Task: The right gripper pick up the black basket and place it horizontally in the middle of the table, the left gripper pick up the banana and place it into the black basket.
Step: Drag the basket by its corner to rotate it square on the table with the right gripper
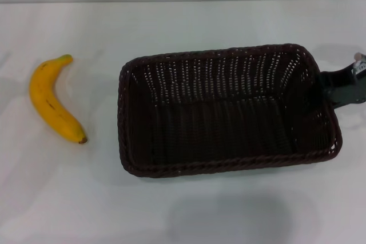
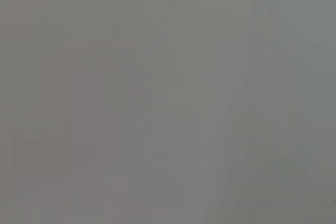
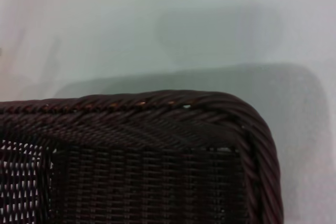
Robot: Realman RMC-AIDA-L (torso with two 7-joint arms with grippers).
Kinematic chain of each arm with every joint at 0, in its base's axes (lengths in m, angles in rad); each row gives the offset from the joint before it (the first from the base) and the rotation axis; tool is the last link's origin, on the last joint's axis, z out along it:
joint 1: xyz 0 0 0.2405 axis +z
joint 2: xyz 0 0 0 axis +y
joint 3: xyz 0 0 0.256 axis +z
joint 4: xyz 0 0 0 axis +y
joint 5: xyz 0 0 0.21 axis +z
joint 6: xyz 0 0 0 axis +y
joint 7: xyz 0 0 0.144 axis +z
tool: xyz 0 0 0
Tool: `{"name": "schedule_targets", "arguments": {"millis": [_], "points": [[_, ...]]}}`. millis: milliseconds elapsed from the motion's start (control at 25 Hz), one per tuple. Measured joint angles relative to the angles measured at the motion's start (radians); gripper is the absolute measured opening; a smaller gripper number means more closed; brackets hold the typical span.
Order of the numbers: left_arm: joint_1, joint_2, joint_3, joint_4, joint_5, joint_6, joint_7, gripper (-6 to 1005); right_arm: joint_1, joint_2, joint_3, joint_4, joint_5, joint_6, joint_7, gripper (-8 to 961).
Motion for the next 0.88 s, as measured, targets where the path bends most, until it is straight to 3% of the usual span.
{"name": "schedule_targets", "arguments": {"millis": [560,880], "points": [[0.008,-0.005,-0.008,0.000,-0.004,-0.012,-0.002,740,-0.006,-0.020,-0.035,-0.012,-0.008,0.006,-0.045,248],[0.011,-0.014,-0.004,0.000,-0.015,-0.022,0.001,711,-0.014,-0.047,-0.032,0.013,0.058,0.025,-0.067,308]]}}
